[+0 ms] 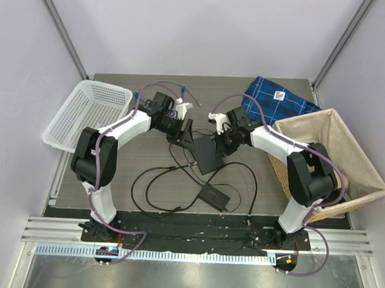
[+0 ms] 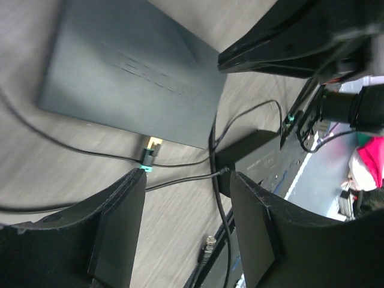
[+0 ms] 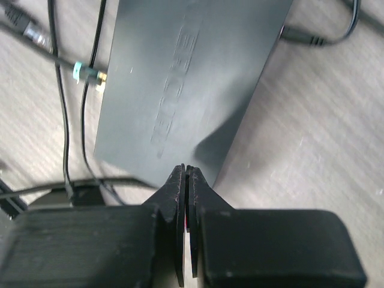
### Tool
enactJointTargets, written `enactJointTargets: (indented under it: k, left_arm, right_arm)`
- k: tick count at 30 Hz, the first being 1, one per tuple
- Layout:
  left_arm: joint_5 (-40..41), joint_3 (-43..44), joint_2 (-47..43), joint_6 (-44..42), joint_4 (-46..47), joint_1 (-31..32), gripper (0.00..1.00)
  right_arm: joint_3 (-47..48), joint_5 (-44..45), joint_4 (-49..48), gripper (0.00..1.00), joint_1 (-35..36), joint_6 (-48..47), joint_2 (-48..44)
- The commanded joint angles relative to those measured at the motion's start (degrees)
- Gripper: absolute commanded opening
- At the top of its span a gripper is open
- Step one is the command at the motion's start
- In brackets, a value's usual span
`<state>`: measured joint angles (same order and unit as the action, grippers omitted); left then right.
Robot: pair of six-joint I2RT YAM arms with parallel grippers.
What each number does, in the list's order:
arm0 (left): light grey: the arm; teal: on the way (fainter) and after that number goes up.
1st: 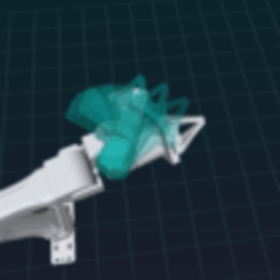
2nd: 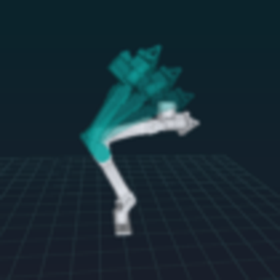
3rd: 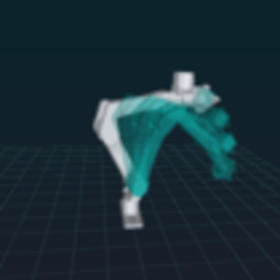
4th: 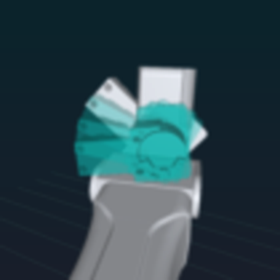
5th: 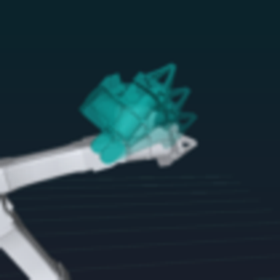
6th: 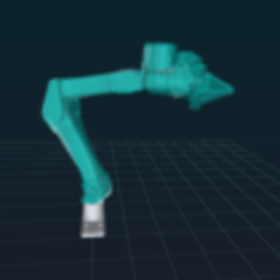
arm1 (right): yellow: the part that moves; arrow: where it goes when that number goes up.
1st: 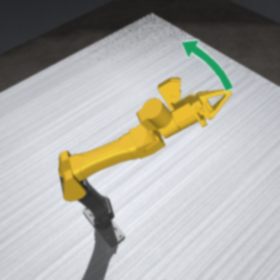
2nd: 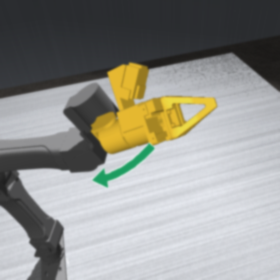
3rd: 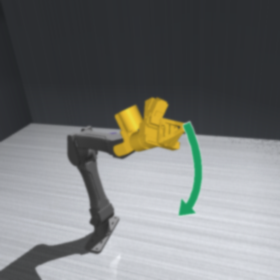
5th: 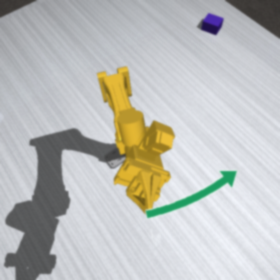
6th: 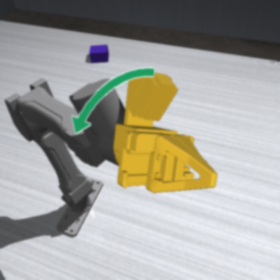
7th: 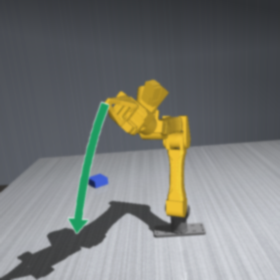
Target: Pull the plug from the switch port
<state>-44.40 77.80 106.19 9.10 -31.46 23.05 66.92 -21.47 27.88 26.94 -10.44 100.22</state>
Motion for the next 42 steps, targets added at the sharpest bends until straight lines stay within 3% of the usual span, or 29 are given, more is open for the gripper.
enactJointTargets:
  k: [1, 9, 15, 20, 24, 35, 42]
  left_arm:
    - [1.5, -1.0, -3.1, 1.4, 3.3, 0.9, 0.62]
    - [2.9, -4.7, -5.1, 0.8, 4.9, 0.9, 0.63]
    - [3.4, -2.0, -2.1, -2.2, 1.9, 0.9, 0.63]
    - [0.1, 1.0, 3.0, -3.6, 2.3, 0.9, 0.61]
    - [-2.3, 4.6, 8.1, -6.3, -1.8, 0.9, 0.48]
    - [-4.0, 5.4, 11.1, -7.5, -2.3, 0.9, 0.47]
    - [-5.5, 5.6, 13.4, -8.1, -3.7, 0.9, 0.47]
  right_arm:
    - [-3.6, 1.0, 0.0, 0.01, 0.2, -0.5, -4.6]
    - [-8.1, 0.1, 1.1, 0.01, 0.2, 0.4, -3.2]
    - [-8.2, 1.0, 0.8, 0.01, 0.2, 0.2, -3.6]
    - [-8.2, 1.0, 0.8, 0.01, 0.1, 0.2, -3.5]
    - [-8.4, 0.7, 0.5, 0.01, 0.2, 1.2, -3.9]
    - [-2.8, -7.5, 0.8, 0.01, 0.1, 7.1, -8.5]
    - [-3.9, -1.8, -1.7, 0.01, 0.1, 7.5, -3.0]
